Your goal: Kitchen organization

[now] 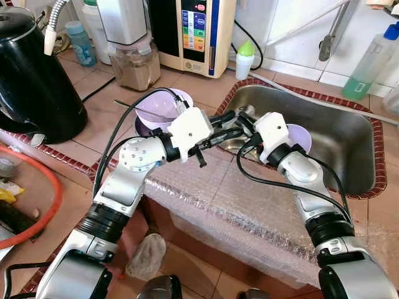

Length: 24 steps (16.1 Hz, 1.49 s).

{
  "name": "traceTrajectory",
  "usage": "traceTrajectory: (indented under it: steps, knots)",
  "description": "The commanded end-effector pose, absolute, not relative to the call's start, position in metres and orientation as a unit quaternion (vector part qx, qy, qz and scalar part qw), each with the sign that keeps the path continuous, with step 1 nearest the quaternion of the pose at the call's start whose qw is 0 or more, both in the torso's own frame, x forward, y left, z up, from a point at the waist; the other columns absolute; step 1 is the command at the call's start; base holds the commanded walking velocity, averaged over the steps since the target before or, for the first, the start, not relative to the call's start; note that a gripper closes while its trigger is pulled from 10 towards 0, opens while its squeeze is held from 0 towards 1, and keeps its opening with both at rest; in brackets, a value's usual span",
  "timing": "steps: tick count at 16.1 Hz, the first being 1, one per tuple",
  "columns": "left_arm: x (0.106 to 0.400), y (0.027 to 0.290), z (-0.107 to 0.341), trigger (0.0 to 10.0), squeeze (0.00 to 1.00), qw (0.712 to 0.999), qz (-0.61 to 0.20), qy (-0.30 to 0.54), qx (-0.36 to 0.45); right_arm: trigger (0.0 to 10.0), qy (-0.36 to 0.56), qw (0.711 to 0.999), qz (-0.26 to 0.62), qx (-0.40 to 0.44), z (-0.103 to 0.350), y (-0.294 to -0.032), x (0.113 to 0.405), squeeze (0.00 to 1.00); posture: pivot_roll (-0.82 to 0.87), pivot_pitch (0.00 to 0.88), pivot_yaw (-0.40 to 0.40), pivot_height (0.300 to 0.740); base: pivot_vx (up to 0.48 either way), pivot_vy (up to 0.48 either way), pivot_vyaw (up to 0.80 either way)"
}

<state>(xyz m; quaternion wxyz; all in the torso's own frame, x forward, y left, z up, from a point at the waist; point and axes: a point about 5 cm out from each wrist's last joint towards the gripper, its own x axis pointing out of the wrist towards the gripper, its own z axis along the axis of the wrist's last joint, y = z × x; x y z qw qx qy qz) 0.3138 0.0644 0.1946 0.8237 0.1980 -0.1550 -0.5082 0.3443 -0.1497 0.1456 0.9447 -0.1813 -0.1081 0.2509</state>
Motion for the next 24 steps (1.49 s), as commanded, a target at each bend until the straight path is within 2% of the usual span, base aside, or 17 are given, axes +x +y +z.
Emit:
traceTrajectory:
  steps: [1, 4, 8, 10, 11, 12, 19, 22, 24]
  knots:
    - [0.314, 0.071, 0.18, 10.0, 1.0, 0.823, -0.512, -0.124, 0.212, 0.0, -0.124, 0.952, 0.213, -0.181, 0.158, -0.163, 0.35, 0.0, -0.03, 0.051, 0.065, 0.74, 0.0, 0.0, 0.0]
    - [0.316, 0.079, 0.175, 10.0, 1.0, 0.832, -0.496, -0.11, 0.224, 0.0, -0.101, 0.953, 0.209, -0.197, 0.149, -0.167, 0.351, 0.0, -0.02, 0.056, 0.066, 0.74, 0.0, 0.0, 0.0]
    - [0.315, 0.088, 0.167, 10.0, 1.0, 0.838, -0.489, -0.085, 0.226, 0.0, -0.008, 0.96, 0.192, -0.204, 0.116, -0.174, 0.351, 0.0, -0.02, 0.062, 0.075, 0.74, 0.0, 0.0, 0.0]
    - [0.311, 0.086, 0.159, 10.0, 1.0, 0.834, -0.496, -0.075, 0.228, 0.0, 0.07, 0.962, 0.175, -0.196, 0.093, -0.177, 0.351, 0.0, -0.01, 0.064, 0.079, 0.74, 0.0, 0.0, 0.0]
    - [0.309, 0.086, 0.157, 10.0, 1.0, 0.832, -0.5, -0.072, 0.229, 10.0, 0.104, 0.967, 0.162, -0.168, 0.084, -0.178, 0.351, 0.0, -0.01, 0.064, 0.079, 0.74, 0.0, 0.0, 0.0]
    - [0.309, 0.085, 0.156, 10.0, 1.0, 0.832, -0.501, -0.067, 0.229, 10.0, 0.119, 0.969, 0.151, -0.152, 0.08, -0.179, 0.351, 1.0, 0.0, 0.062, 0.078, 0.74, 0.0, 0.0, 0.0]
    - [0.311, 0.091, 0.148, 10.0, 1.0, 0.837, -0.487, -0.055, 0.245, 10.0, 0.133, 0.972, 0.148, -0.127, 0.077, -0.173, 0.353, 1.0, 0.0, 0.05, 0.068, 0.74, 0.0, 0.0, 0.0]
    - [0.318, 0.094, 0.161, 10.0, 1.0, 0.857, -0.445, -0.091, 0.242, 10.0, 0.091, 0.978, 0.149, -0.113, 0.089, -0.174, 0.357, 1.0, 0.0, 0.047, 0.065, 0.74, 0.0, 0.0, 0.0]
    - [0.325, 0.101, 0.177, 10.0, 1.0, 0.884, -0.393, -0.126, 0.22, 10.0, 0.033, 0.983, 0.158, -0.086, 0.103, -0.17, 0.357, 1.0, 0.0, 0.044, 0.061, 0.74, 0.0, 0.0, 0.0]
